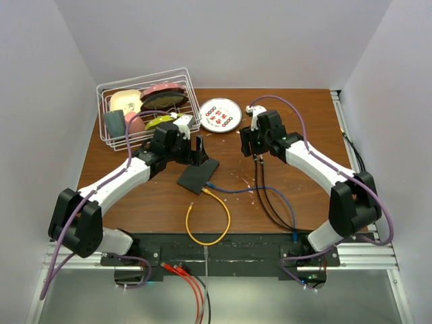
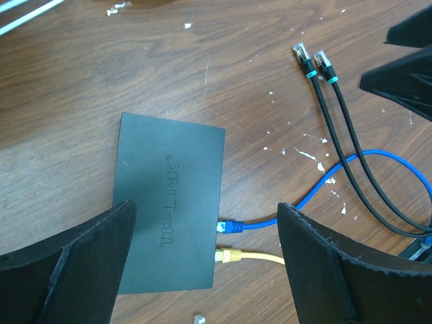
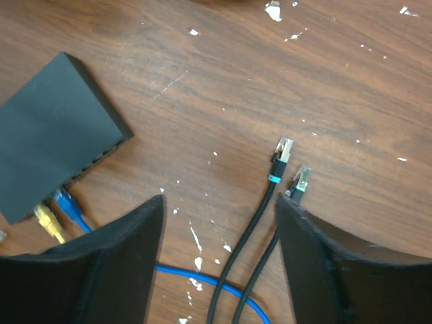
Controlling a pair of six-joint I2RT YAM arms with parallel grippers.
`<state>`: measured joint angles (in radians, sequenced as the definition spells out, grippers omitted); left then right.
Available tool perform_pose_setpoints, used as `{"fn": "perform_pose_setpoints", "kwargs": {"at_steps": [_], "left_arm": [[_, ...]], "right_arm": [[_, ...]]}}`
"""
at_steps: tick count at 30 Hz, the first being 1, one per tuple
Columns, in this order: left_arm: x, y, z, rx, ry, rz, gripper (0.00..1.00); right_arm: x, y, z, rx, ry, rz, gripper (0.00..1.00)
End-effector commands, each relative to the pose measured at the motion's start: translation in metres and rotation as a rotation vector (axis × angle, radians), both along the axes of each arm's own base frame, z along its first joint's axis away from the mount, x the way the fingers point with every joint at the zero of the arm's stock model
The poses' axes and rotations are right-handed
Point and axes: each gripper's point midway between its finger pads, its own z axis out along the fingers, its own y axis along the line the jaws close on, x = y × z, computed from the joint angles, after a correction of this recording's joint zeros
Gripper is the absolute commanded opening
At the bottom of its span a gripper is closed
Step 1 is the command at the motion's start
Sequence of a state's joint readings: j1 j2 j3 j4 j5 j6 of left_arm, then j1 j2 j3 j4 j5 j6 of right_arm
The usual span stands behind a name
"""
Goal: Insert the plug into the switch port
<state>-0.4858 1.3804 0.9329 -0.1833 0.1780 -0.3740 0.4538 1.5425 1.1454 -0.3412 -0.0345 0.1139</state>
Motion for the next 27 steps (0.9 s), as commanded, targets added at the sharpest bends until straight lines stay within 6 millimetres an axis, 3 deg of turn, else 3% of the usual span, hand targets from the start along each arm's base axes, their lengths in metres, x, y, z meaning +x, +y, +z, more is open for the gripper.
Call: {"fn": "perform_pose_setpoints", "kwargs": {"at_steps": [1,6,12,17,27], "left_arm": [[0.011,-0.004,0.013,-0.003,-0.063,-0.011,0.9],[0.013,-0.002,0.013,0.008,-0.068,-0.006,0.9],[0.013,0.0,0.009,0.018,-0.06,0.002,0.9],[0.014,-0.001,0.004,0.023,-0.05,0.001,0.9],[0.015,0.003,0.002,0.043,-0.052,0.011,0.9]], "right_arm": [[0.012,0.0,-0.02,-0.037,0.032,-0.08,0.61],[0.014,-0.007,-0.044,-0.105,0.069,-0.154,0.6],[0.017,-0.018,-0.052,-0.128,0.061,-0.234,0.6],[0.018,-0.016,-0.076,-0.147,0.094,-0.23,0.54],[0.019,-0.022,-0.113,-0.199,0.142,-0.273,0.54]]}}
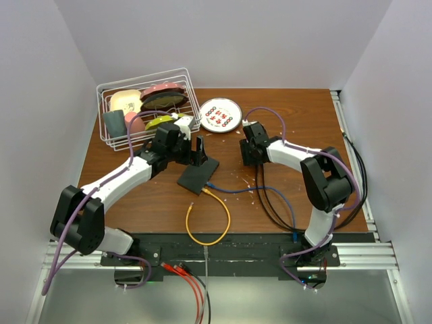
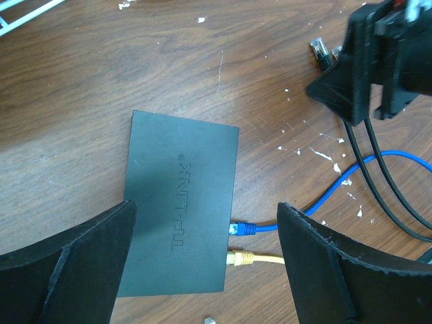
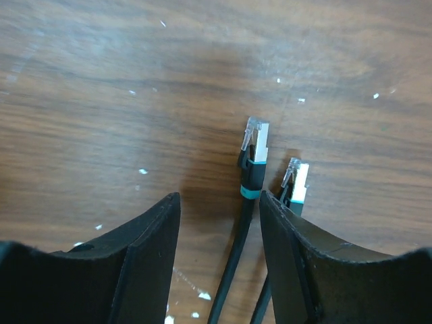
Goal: Insert the plug into the switch port
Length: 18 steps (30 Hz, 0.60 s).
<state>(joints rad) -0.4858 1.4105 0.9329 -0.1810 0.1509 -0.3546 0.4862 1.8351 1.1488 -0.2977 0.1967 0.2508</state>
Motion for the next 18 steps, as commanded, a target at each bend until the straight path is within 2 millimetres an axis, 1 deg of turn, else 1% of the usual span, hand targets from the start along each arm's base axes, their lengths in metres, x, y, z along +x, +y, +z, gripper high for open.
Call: {"fn": "perform_pose_setpoints", "kwargs": {"at_steps": [1,3,5,6,8,9,10,12,13,14,15,16,17,18], "left_arm": [[0.011,0.0,0.013,0.008,-0.06,0.001,0.9],[0.011,0.002,0.014,0.013,-0.062,0.006,0.9],[0.011,0.003,0.014,0.015,-0.064,0.007,0.9],[0.011,0.004,0.014,0.016,-0.064,0.01,0.9],[0.011,0.005,0.016,0.015,-0.071,0.014,0.9],[0.012,0.006,0.017,0.013,-0.075,0.017,0.9],[0.011,0.006,0.016,0.012,-0.074,0.016,0.9],[0.011,0.007,0.02,0.004,-0.087,0.019,0.9],[0.011,0.008,0.02,0.002,-0.088,0.018,0.9],[0.011,0.008,0.021,-0.006,-0.091,0.015,0.9],[0.011,0.009,0.022,-0.009,-0.093,0.014,0.9],[0.009,0.008,0.021,-0.013,-0.089,0.006,0.89],[0.009,0.005,0.026,-0.035,-0.106,-0.015,0.89],[0.008,0.002,0.027,-0.048,-0.114,-0.027,0.89]], "right_arm": [[0.008,-0.005,-0.006,-0.027,-0.024,-0.057,0.53],[0.006,-0.007,-0.01,-0.035,-0.02,-0.064,0.52],[0.006,-0.006,-0.015,-0.029,-0.013,-0.06,0.47],[0.004,-0.005,-0.016,-0.029,-0.008,-0.05,0.34],[0.002,-0.003,-0.021,-0.027,0.008,-0.028,0.21],[0.002,0.0,-0.022,-0.018,0.016,0.006,0.05],[0.001,0.003,-0.024,-0.011,0.022,0.026,0.0],[-0.003,0.012,-0.021,0.02,0.026,0.093,0.0],[-0.002,0.016,-0.016,0.045,0.008,0.11,0.0],[-0.007,0.018,-0.008,0.068,-0.011,0.136,0.0],[-0.007,0.031,0.005,0.138,-0.045,0.186,0.0],[-0.008,0.035,0.013,0.165,-0.067,0.209,0.0],[-0.015,0.041,0.029,0.206,-0.1,0.266,0.0],[-0.017,0.049,0.04,0.246,-0.124,0.31,0.0]]}}
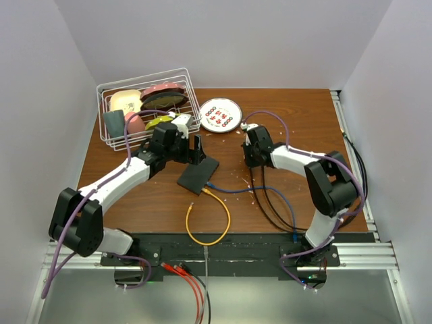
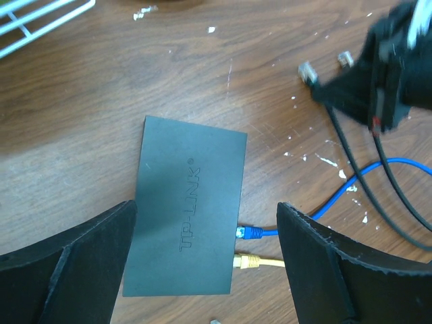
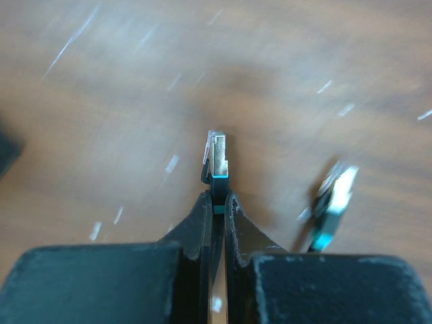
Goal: Insert the plug into the switch port
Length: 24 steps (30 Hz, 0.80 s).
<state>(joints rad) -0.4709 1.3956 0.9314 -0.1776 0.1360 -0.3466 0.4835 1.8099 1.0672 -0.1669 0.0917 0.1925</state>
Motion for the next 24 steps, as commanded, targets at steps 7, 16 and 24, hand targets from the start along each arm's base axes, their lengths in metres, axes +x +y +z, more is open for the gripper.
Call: {"fn": "perform_pose_setpoints", "kwargs": {"at_steps": [7,16,24], "left_arm": [[-0.015,-0.035,0.057,-0.239,-0.22,-0.241,0.86],[-0.048,-0.058,0.082,-0.379,-0.288,-0.457,0.79],[-0.057,-0.067,0.082,-0.444,-0.266,-0.527,0.62]], "right_arm": [[-0.065,0.076,0.098,0.419,-0.124,0.549,0.0],[-0.106,0.096,0.139,0.61,-0.161,0.754,0.0],[-0.127,0.101,0.166,0.701,-0.172,0.837,0.0]]}}
